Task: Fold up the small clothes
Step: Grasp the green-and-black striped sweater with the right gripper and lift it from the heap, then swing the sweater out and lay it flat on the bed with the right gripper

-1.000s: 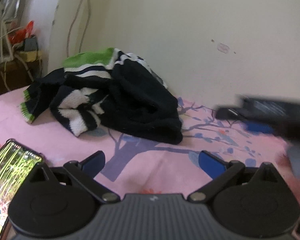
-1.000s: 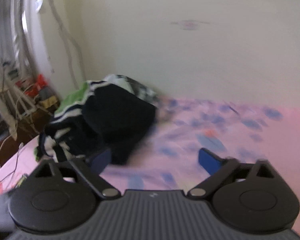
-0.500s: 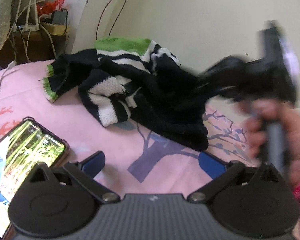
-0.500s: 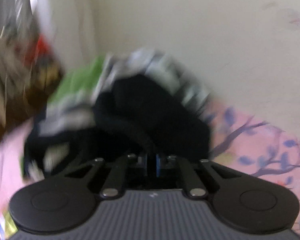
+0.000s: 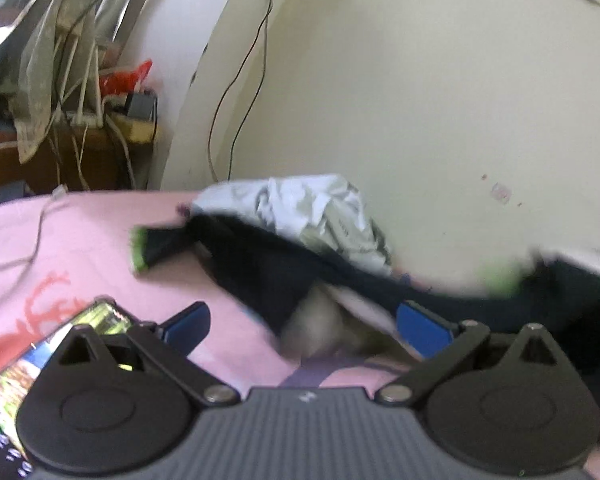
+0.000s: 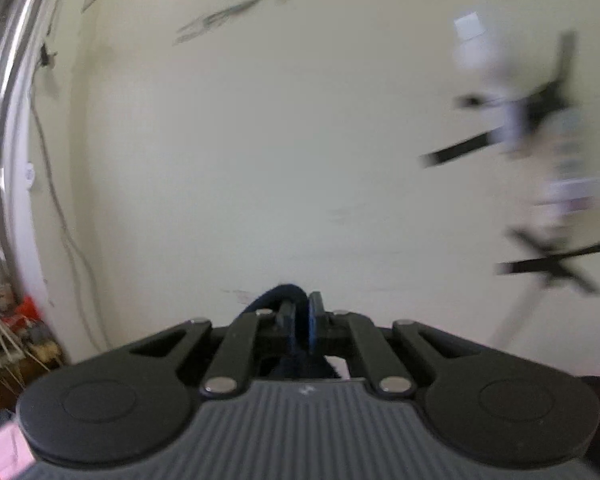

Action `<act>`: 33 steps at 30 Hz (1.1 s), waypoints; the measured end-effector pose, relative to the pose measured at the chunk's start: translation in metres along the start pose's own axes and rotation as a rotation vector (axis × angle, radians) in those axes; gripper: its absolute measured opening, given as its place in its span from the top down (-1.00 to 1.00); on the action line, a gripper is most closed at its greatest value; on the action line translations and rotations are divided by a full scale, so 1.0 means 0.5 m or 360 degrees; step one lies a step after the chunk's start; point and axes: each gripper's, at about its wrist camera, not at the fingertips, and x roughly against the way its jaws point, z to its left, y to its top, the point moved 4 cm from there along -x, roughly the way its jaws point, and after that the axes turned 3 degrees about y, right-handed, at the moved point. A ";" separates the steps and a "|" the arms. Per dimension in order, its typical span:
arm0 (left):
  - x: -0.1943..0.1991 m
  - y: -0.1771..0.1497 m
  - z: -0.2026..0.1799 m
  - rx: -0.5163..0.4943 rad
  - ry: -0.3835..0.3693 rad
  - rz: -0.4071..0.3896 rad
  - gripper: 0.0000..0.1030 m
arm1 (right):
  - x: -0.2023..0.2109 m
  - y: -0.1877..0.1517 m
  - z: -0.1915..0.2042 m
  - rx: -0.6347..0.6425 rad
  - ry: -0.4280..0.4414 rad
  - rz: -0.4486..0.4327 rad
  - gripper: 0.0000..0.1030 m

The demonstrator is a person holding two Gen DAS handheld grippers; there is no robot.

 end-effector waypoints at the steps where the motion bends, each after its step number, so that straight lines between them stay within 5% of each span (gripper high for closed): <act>1: 0.010 0.005 -0.001 -0.0028 -0.0006 -0.0026 -1.00 | 0.040 -0.015 -0.033 0.0013 -0.0049 0.0041 1.00; 3: 0.025 0.016 -0.014 -0.0143 -0.0029 -0.0065 -1.00 | 0.093 -0.061 -0.089 0.0030 -0.0100 0.0214 1.00; 4: 0.028 0.019 -0.021 -0.0203 -0.0047 -0.0064 -1.00 | 0.110 -0.100 -0.117 0.0045 -0.0128 0.0348 0.75; 7: 0.018 0.020 -0.045 -0.0340 -0.0110 0.0006 -1.00 | 0.166 -0.197 -0.180 0.0090 -0.0358 0.0408 -0.72; 9: -0.003 0.013 -0.064 -0.0415 -0.0108 0.0079 -1.00 | 0.189 -0.240 -0.194 0.0064 -0.0338 0.0418 -0.69; 13: -0.029 -0.001 -0.085 -0.0400 -0.0128 0.0236 -0.99 | 0.154 -0.270 -0.153 -0.0093 0.0013 0.0410 -0.69; 18: -0.006 -0.003 -0.083 -0.0338 -0.0116 0.0219 -0.99 | -0.016 -0.304 0.017 0.0144 0.0448 0.0534 -0.69; 21: 0.003 0.003 -0.077 -0.0372 -0.0109 0.0227 -0.99 | -0.125 -0.349 0.118 0.0258 0.0572 0.0641 -0.64; 24: 0.022 0.013 -0.074 -0.0448 -0.0095 0.0207 -0.99 | -0.232 -0.400 0.168 0.0341 0.0570 0.0779 -0.25; 25: 0.025 0.015 -0.075 -0.0474 -0.0094 0.0205 -0.99 | -0.256 -0.413 0.172 0.0360 0.0558 0.0832 0.00; 26: 0.025 0.016 -0.076 -0.0493 -0.0094 0.0208 -0.99 | -0.271 -0.425 0.173 0.0364 0.0564 0.0880 0.56; 28: 0.021 0.014 -0.081 -0.0516 -0.0106 0.0228 -0.99 | -0.276 -0.421 0.157 0.0300 0.0552 0.0879 1.00; 30: 0.010 0.007 -0.091 -0.0526 -0.0124 0.0263 -0.99 | -0.240 -0.376 0.112 0.0169 0.0515 0.0749 1.00; 33: -0.016 -0.011 -0.121 -0.0539 -0.0175 0.0351 -0.99 | -0.200 -0.278 -0.010 0.0025 0.0270 0.0478 1.00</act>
